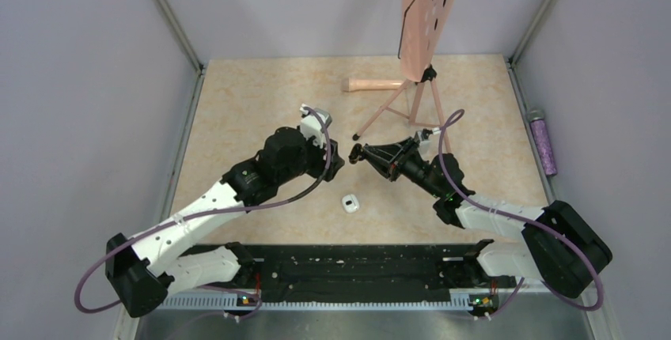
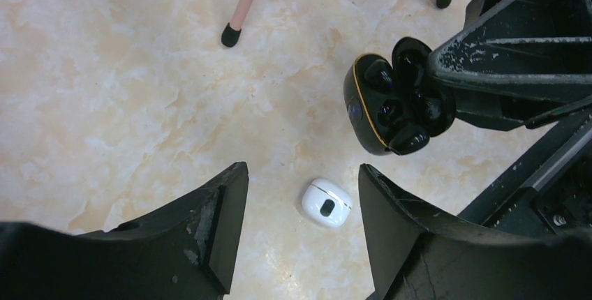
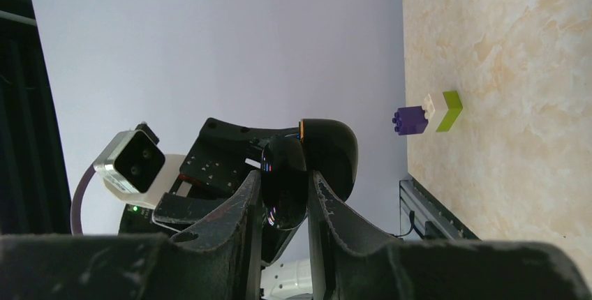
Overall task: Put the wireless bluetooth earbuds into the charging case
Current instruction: Adjust the left earbud in the left side groove of the charging case.
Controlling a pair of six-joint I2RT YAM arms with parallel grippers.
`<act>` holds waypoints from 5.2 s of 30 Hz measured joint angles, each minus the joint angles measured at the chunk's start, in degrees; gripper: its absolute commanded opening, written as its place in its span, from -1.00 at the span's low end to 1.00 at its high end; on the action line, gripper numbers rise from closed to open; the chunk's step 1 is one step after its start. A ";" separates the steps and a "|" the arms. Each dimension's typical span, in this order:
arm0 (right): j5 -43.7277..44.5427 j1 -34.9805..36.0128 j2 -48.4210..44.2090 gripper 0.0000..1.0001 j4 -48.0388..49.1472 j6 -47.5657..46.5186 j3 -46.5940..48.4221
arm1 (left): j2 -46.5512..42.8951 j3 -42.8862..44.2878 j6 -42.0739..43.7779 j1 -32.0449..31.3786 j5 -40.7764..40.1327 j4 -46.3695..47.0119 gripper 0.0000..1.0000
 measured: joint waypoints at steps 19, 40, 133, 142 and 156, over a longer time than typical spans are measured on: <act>0.22 -0.02 -0.44 -1.00 -0.02 -0.02 0.00 | 2.47 1.73 -0.26 0.07 6.47 2.25 0.28; 0.07 0.00 -0.44 -1.00 0.04 -0.02 0.00 | 2.69 1.73 -0.57 0.11 0.26 3.34 0.24; 5.14 0.00 -9.42 -1.00 -18.82 -24.44 2.89 | 12.37 6.60 -77.09 3.78 14.34 -7.19 -0.29; 5.16 0.00 -9.42 -1.00 -18.82 -24.41 2.89 | 12.98 6.60 -77.09 4.02 14.36 -7.06 -0.47; 5.53 -0.24 -9.33 -1.00 -19.71 -24.68 2.89 | 14.40 6.84 -74.53 4.44 15.72 -6.84 -0.58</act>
